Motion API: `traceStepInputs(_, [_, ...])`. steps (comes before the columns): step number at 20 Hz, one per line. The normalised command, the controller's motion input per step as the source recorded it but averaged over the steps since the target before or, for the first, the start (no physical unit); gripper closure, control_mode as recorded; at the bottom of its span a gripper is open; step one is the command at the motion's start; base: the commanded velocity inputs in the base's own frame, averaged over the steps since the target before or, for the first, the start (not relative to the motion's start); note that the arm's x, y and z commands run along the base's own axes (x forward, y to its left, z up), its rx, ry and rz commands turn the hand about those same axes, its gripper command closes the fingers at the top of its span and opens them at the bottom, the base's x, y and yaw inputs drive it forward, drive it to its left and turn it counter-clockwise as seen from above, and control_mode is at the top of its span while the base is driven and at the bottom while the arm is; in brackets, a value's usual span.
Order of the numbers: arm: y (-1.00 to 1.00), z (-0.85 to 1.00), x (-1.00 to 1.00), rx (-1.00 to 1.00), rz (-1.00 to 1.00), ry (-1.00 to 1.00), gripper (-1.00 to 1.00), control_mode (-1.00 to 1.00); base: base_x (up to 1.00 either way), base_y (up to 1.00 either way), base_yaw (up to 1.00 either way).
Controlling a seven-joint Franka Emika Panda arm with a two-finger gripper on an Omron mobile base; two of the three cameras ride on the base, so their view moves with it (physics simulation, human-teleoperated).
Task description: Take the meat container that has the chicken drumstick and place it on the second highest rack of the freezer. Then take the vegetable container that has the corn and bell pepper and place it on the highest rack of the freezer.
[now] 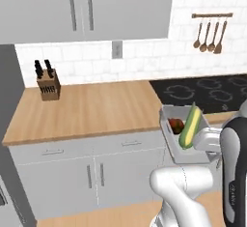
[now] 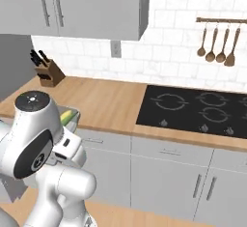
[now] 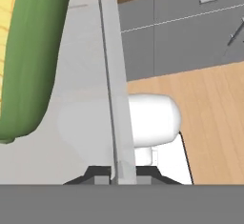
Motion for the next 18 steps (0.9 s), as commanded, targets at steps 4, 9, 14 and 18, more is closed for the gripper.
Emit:
traceStepInputs(4, [0.0, 0.0, 0.0, 0.0, 0.0, 0.0, 1.0, 1.0, -0.22, 1.0, 0.68])
traceStepInputs(9, [0.0, 0.0, 0.0, 0.0, 0.0, 0.0, 1.0, 1.0, -0.07, 0.92, 0.75])
traceStepInputs(14, [0.0, 0.0, 0.0, 0.0, 0.0, 0.0, 1.0, 1.0, -0.01, 0.92, 0.69])
traceStepInputs(18, [0.0, 0.0, 0.0, 0.0, 0.0, 0.0, 1.0, 1.0, 0.14, 0.99, 0.59])
